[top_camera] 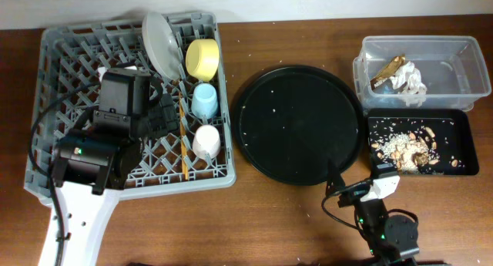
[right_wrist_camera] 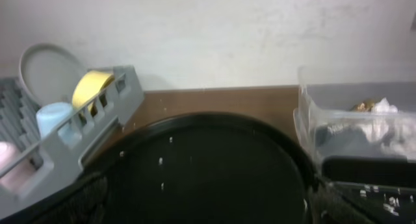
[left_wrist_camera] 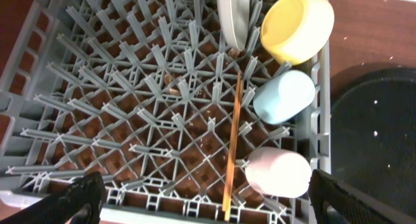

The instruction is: Sort waste into correct bins and load items into the dishwasher rack

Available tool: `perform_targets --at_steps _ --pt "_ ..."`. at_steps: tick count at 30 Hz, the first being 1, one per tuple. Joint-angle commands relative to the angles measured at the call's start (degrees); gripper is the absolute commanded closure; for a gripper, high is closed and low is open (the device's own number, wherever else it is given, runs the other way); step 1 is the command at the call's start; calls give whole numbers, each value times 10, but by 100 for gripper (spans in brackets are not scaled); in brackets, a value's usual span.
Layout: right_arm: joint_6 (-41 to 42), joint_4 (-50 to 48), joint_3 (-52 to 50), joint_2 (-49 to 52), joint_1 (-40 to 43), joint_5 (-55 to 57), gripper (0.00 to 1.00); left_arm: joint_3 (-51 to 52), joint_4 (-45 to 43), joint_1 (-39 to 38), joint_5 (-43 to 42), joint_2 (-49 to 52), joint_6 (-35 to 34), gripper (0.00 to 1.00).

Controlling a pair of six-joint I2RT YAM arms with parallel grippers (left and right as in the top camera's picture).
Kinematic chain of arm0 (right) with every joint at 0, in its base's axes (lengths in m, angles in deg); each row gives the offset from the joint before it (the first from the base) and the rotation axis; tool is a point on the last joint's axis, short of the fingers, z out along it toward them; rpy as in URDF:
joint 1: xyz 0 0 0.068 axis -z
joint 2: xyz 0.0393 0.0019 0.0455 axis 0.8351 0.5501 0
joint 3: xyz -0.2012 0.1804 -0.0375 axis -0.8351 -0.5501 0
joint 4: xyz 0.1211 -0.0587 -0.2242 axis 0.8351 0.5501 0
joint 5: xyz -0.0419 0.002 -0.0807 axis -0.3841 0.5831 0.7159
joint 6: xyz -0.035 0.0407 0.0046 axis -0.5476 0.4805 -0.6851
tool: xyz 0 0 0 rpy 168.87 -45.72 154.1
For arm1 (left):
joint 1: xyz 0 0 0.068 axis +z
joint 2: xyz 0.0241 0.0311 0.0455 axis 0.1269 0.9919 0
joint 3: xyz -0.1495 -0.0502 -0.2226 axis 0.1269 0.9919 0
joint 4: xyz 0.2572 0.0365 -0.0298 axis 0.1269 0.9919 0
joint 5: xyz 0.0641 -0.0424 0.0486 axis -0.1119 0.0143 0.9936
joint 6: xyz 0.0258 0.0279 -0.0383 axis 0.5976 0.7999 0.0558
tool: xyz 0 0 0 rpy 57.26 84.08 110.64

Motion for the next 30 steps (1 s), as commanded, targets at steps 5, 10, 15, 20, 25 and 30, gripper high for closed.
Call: perform_targets --at_steps 5,10,15,20,25,30 --pt "-2 42 -4 -24 -3 -2 2 -3 -3 1 2 -3 -2 1" --pt "-2 42 -4 -24 -3 -2 2 -3 -3 1 2 -3 -2 1" --pt "-2 42 -4 -24 -3 -2 2 6 35 4 4 -31 -2 1" --pt "-2 42 -4 -24 -3 -2 2 237 -75 83 -10 -253 -2 1" --pt "-2 42 -4 -24 -3 -2 2 634 -506 144 -66 -546 33 1" --pt "-2 42 -4 -24 -3 -2 2 756 -590 144 -65 -626 107 1"
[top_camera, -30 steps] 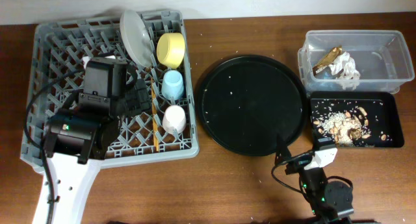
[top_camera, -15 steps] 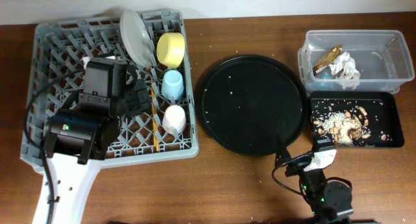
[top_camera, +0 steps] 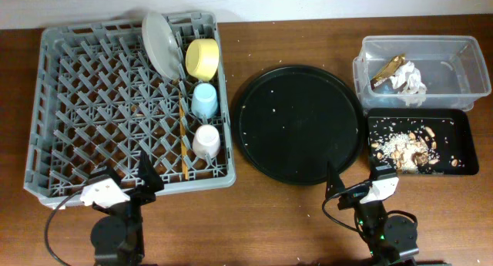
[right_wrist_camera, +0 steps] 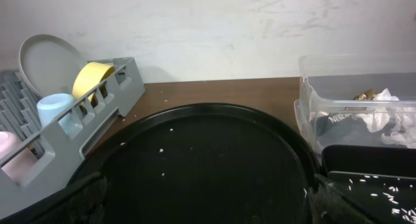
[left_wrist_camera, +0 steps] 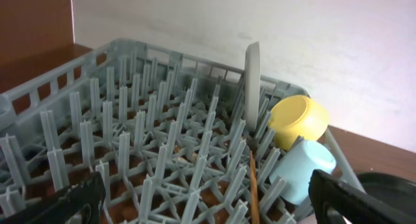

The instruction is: Sort waste into correct bins and load items into the dishwasher rack

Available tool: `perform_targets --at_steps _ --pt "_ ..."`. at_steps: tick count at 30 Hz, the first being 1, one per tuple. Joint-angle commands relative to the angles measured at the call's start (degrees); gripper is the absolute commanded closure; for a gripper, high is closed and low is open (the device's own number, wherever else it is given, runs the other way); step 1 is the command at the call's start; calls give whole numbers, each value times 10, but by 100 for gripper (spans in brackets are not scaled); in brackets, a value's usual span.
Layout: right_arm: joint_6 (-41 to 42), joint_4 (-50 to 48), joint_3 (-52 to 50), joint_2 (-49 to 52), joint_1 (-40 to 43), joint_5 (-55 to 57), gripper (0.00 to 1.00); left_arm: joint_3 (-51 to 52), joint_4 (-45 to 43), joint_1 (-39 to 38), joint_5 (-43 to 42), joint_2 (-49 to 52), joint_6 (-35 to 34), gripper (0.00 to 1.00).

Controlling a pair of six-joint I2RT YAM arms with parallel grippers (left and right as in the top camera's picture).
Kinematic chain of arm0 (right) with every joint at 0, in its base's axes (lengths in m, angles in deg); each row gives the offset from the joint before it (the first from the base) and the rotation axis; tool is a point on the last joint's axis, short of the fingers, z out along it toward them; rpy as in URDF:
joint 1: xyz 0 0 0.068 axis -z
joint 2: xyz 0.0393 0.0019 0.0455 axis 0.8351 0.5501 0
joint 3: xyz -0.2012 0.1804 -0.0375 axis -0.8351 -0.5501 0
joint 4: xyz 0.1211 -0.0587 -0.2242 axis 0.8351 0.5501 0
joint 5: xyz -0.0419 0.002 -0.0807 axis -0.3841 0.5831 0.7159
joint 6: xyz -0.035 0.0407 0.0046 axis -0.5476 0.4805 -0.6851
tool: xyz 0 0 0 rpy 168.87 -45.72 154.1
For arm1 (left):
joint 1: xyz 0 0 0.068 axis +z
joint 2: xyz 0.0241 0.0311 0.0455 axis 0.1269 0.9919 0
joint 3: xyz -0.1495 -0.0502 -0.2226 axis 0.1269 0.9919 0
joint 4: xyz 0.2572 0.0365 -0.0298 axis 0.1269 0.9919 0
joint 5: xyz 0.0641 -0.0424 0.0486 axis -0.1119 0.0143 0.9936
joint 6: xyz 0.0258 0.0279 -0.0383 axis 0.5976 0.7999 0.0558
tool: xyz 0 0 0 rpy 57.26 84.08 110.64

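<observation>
The grey dishwasher rack (top_camera: pixel 92 104) holds a grey plate (top_camera: pixel 158 42), a yellow bowl (top_camera: pixel 202 58), a blue cup (top_camera: pixel 204 100), a white cup (top_camera: pixel 206 141) and an orange chopstick (top_camera: pixel 183 139). The round black tray (top_camera: pixel 299 126) carries only crumbs. A clear bin (top_camera: pixel 420 69) holds wrappers and tissue; a black bin (top_camera: pixel 420 141) holds food scraps. My left gripper (top_camera: pixel 123 185) sits open and empty at the rack's near edge, and in the left wrist view the left gripper (left_wrist_camera: pixel 205 201) looks across the rack. My right gripper (top_camera: pixel 356 181) is open and empty at the tray's near rim.
Brown wooden table (top_camera: pixel 293 35) runs under everything, with a pale wall (right_wrist_camera: pixel 208 23) behind. Both arm bases stand at the table's near edge. The two bins sit stacked at the far right, right beside the tray.
My left arm was stretched over the rack's left half; now it is back at the near edge, gripper open and empty. The right arm has barely shifted.
</observation>
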Motion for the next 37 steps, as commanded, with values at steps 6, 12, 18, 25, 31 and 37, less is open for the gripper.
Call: perform_targets --at_steps 6,12,18,25,31,37 --pt "-1 2 -4 -3 -3 1 2 108 -24 -1 -10 -116 92 1" --pt "-1 2 -4 -3 -3 1 1 108 -27 0 -10 -115 92 1" --pt "-1 2 -4 -3 -3 1 2 108 -27 0 -10 -115 92 1" --pt "-1 2 -4 -3 -3 1 2 108 -27 0 -10 -115 92 1" --pt "-2 2 -4 -3 -3 1 1 108 -27 0 -10 -115 92 1" --pt "-1 2 -4 -3 -3 1 1 108 -27 0 -10 -115 92 1"
